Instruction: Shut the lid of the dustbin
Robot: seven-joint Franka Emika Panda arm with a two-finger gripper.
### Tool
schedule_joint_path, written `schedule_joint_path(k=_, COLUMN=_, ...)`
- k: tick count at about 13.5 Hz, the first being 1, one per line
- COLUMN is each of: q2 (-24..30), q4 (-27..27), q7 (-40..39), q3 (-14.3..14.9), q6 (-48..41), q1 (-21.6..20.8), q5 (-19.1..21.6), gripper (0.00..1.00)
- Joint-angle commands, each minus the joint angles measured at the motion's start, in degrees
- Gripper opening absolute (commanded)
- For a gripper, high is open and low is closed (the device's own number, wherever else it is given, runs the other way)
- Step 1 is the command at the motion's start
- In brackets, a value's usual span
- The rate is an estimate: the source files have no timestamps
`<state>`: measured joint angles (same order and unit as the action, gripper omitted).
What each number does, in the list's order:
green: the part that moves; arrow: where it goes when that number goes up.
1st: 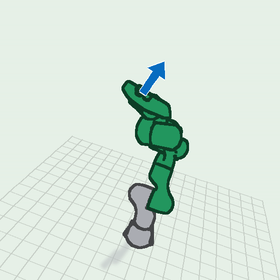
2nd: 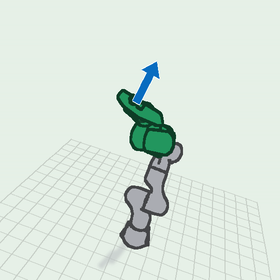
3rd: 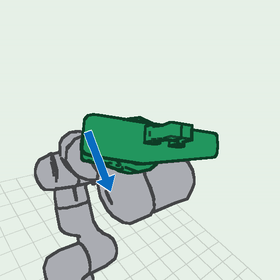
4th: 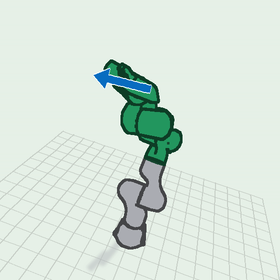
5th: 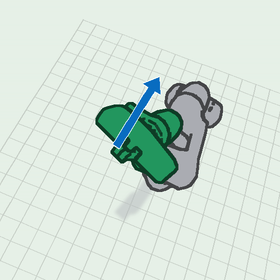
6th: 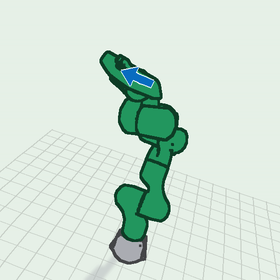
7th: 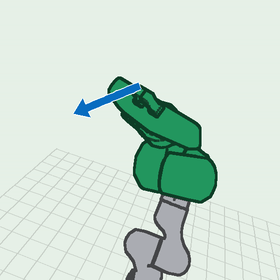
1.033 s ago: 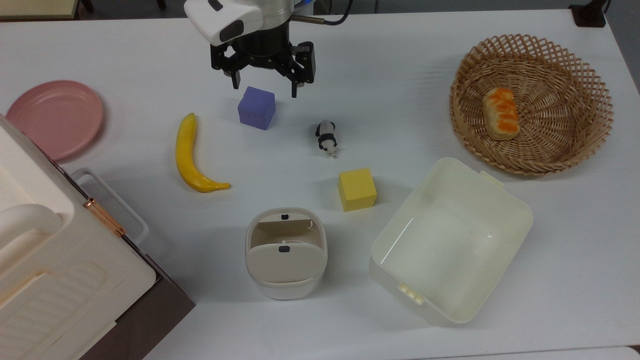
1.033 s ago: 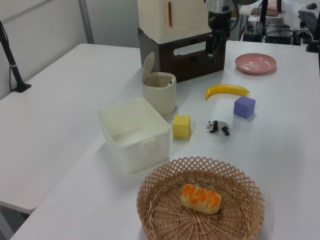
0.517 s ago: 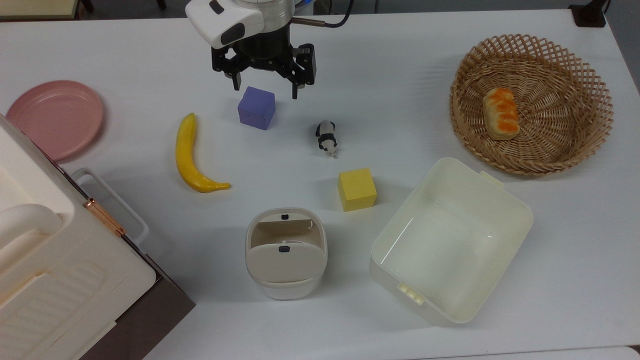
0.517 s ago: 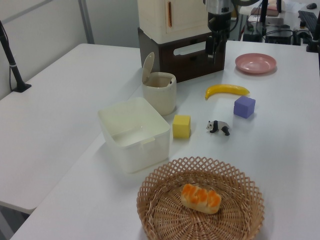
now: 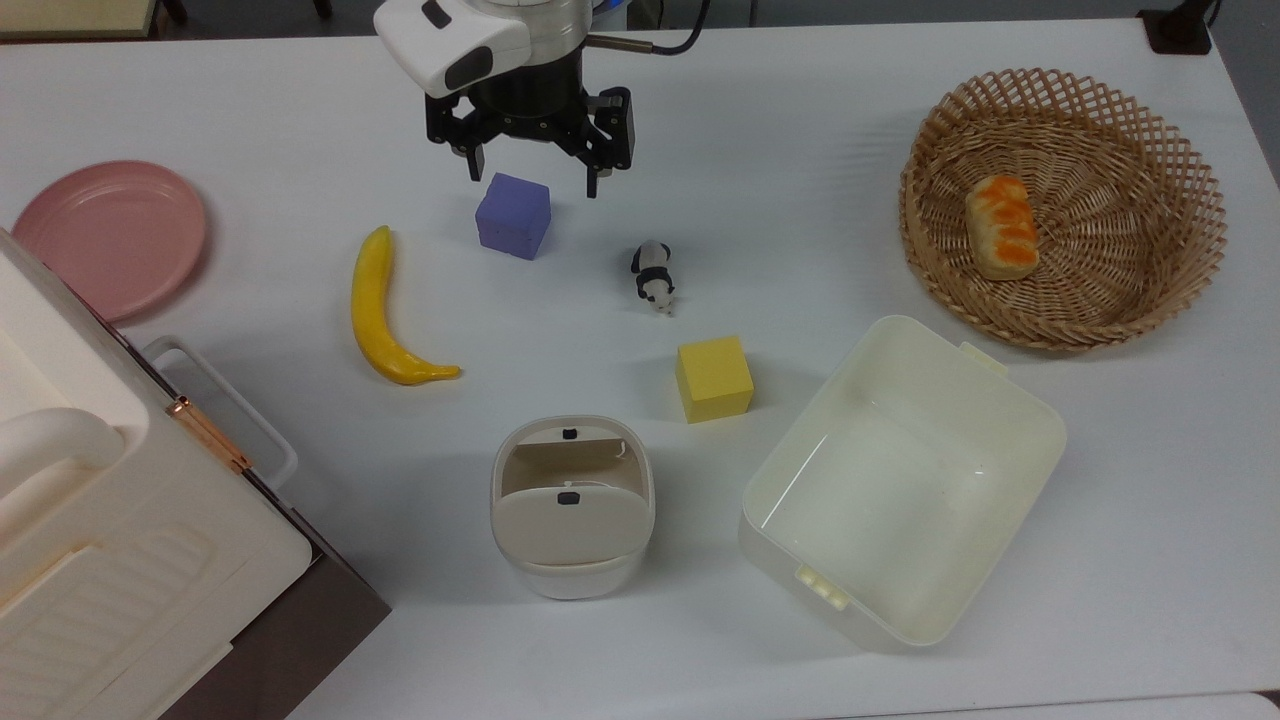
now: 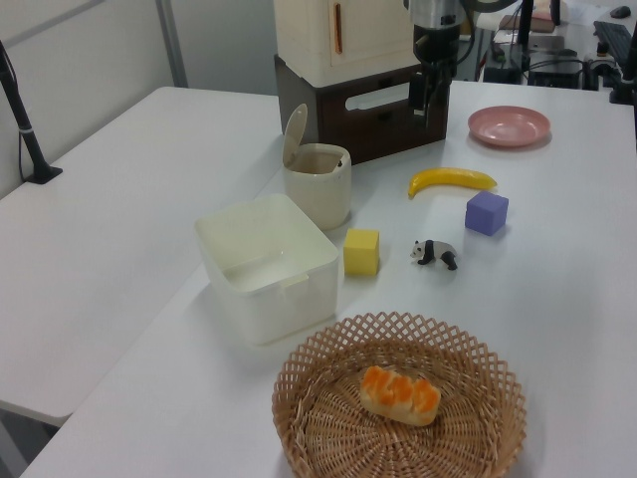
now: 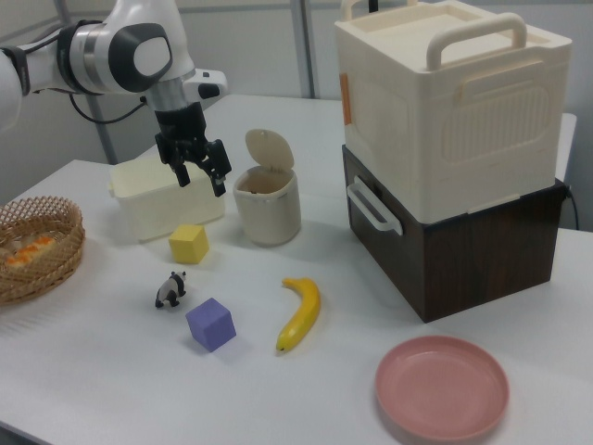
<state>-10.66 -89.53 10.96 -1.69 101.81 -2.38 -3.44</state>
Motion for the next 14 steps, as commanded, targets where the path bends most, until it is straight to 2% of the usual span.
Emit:
schedule_joint_path(k=1, q2=0.29, q4=-0.12, q7=-1.12, q3=0.19, q6=3.46, q1=0.53, q5=0.10, gripper=0.93)
schedule_joint_path(k=4, q2=-1.19, q4=-0.30, q7=-1.73, q3=0.02, q6=16.19, q1=0.01, q5=0.10, gripper=0.64)
schedule_joint_path(k=6, q2=-4.09, q4=-0.12, q7=-3.57, q3=0.11, q6=28.11, q1=0.01, q5=3.07, gripper=0.40)
schedule_joint_path(k=8, q2=-6.03, q4=-0.03, q7=-2.70, q3=-0.24, q6=39.03, q1=-0.17, q5=3.79, gripper=0.20)
schedule_joint_path(k=10, q2=-8.22, q4=1.54, q7=-0.95, q3=-0.33, q6=46.87, q1=-2.09, q5=3.44, gripper=0.16)
schedule_joint_path(k=12, q2=-9.81, q4=2.08, q7=-0.59, q3=-0.25, q6=53.37, q1=-2.19, q5=2.30, gripper=0.12)
schedule_joint_path(k=14, q2=-11.82, q4=3.39, q7=-0.50, q3=0.10, q6=55.78, q1=-2.19, q5=0.19, gripper=0.07)
